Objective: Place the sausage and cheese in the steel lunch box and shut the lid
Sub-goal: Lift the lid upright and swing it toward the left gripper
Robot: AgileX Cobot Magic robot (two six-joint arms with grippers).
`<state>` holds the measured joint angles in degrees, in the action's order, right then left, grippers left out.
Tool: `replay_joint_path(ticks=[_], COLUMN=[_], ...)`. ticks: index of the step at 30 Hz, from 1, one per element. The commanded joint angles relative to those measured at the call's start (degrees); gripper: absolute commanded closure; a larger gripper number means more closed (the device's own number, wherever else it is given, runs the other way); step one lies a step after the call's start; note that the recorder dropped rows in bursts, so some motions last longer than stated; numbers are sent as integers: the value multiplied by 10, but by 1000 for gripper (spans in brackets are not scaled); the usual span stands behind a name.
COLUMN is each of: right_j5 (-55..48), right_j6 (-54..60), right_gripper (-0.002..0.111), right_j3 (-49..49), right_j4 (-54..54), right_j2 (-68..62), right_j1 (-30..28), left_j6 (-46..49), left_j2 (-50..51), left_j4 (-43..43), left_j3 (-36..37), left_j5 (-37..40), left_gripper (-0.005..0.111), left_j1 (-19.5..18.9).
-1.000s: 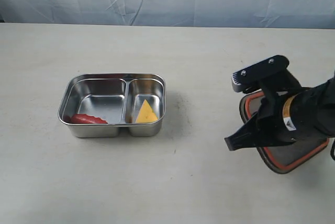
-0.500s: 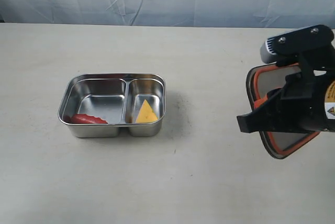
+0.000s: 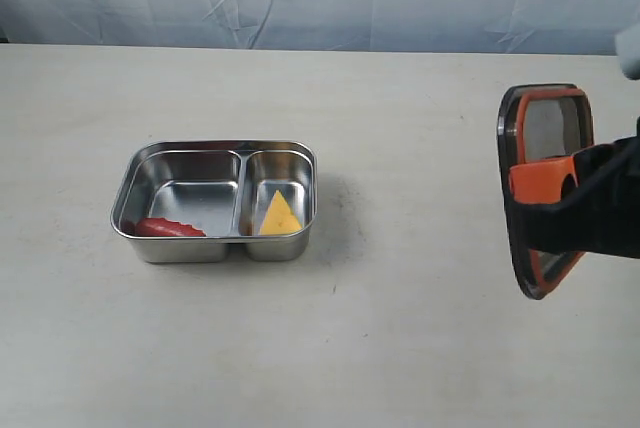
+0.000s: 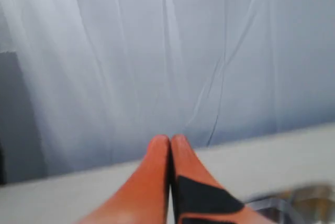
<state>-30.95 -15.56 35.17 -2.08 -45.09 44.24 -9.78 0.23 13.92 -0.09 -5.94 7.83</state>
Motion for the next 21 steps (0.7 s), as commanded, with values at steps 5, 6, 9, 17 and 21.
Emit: replay_joint_path(ticks=[5,6,9,17,21], right_j5=[35,38,45,85,120], right_j6=[22,28,61,166,236], right_gripper=[108,108,108,108,108], right_j3=[-1,-1,-1,-1,-1], right_j4=[73,87,140,341,433], right_j2=[70,76,88,94,94], right_j1=[-1,-1,-1,-1,-1], left_j6=[-94,-167,-375,-668,-671], left_j2=[-2,-2,-2,-2,-2], left_j4=[-87,-87,-56,124,119], left_j3=[1,1,1,1,1], left_j5=[-264,-270,-254,-258,-308], left_gripper=[106,106,106,106,106], left_j1=[-3,-3,-3,-3,-3])
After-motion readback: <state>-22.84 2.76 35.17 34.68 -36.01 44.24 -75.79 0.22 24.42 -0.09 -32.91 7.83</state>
